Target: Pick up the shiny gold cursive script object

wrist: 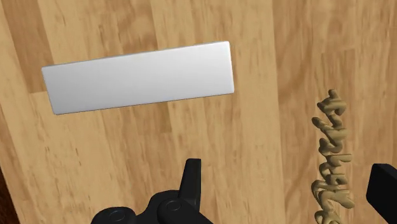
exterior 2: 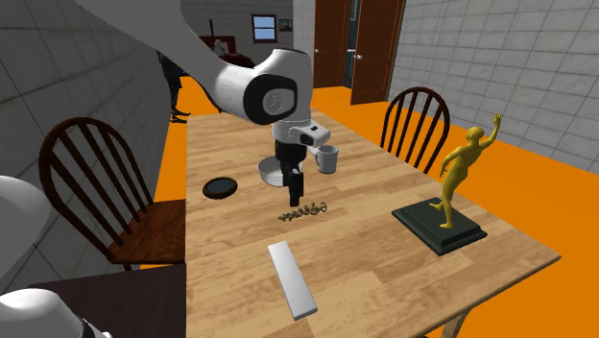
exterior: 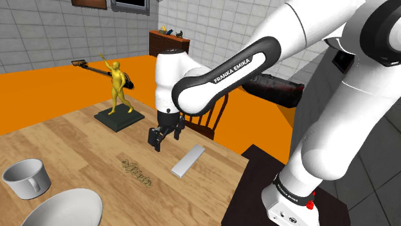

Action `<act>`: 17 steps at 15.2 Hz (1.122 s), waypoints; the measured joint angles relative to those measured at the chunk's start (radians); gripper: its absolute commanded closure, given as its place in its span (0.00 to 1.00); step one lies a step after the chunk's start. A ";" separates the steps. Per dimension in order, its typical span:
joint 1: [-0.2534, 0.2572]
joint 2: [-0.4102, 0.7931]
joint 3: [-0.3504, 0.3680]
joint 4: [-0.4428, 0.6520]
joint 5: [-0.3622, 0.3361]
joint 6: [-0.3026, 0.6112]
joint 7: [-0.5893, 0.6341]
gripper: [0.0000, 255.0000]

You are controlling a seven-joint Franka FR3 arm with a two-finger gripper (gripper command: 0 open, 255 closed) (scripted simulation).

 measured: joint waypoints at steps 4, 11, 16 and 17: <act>0.045 0.179 0.005 0.098 -0.124 0.048 0.128 0.00; 0.161 0.443 -0.048 0.291 -0.279 0.073 0.274 0.00; 0.186 0.510 -0.075 0.309 -0.317 0.116 0.300 0.00; 0.190 0.522 -0.081 0.312 -0.324 0.126 0.304 0.00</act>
